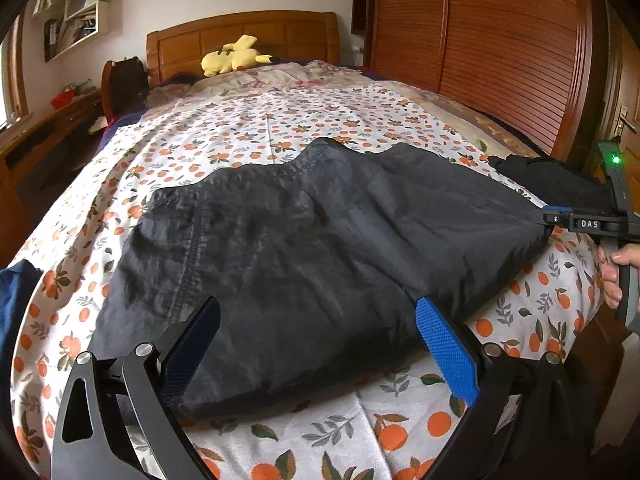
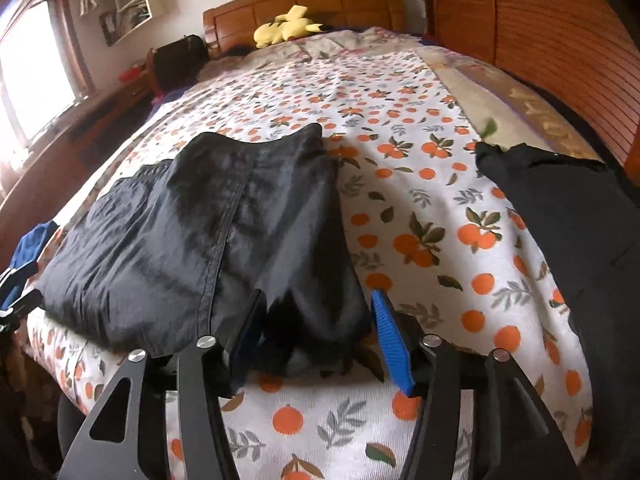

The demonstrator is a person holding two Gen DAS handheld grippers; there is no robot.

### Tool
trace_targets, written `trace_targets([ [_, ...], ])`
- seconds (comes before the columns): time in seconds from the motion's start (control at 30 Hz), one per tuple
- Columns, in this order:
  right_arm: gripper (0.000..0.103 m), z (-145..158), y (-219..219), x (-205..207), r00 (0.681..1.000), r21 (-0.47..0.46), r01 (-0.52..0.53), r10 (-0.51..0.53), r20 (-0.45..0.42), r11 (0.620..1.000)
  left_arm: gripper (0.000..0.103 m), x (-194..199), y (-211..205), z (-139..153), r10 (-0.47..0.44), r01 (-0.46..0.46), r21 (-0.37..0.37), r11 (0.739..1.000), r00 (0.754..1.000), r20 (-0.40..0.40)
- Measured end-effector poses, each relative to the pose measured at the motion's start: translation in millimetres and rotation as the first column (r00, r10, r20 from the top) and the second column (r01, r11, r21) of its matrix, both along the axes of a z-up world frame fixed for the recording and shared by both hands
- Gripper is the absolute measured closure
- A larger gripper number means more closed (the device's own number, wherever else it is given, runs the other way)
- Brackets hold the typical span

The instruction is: Fold large clothes

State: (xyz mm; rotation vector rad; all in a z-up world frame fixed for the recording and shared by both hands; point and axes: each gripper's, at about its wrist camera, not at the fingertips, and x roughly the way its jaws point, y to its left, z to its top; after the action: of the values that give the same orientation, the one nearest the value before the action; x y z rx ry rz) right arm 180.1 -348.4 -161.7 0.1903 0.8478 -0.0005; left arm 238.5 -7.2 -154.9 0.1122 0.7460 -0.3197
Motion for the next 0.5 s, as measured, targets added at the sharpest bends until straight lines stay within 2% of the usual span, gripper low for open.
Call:
trace_targets([
  [0.03,0.036,-1.1,1.0,-2.2,1.000,-0.003,0.008,-0.008,0.000,1.000,0.004,0.8,-1.4,-1.2,-0.002,0.002,0.000,1.000,1.000,0.000],
  [0.2,0.029,-12.0,4.7,-5.7,0.999,0.056,0.035,-0.035,0.003,0.998,0.004,8.6,-13.5,-9.2,-0.019,0.019,0.002,1.000,1.000,-0.008],
  [0.37,0.028,-20.6,2.9,0.5,0.998,0.148,0.062,-0.062,-0.004,0.987,0.004,16.6,-26.7,-20.0,-0.031,0.032,0.025,0.999,0.999,-0.019],
  [0.5,0.027,-25.6,3.3,7.1,0.997,0.161,0.072,-0.070,-0.018,0.984,0.004,22.2,-32.0,-31.7,-0.028,0.030,0.050,0.998,0.999,-0.034],
])
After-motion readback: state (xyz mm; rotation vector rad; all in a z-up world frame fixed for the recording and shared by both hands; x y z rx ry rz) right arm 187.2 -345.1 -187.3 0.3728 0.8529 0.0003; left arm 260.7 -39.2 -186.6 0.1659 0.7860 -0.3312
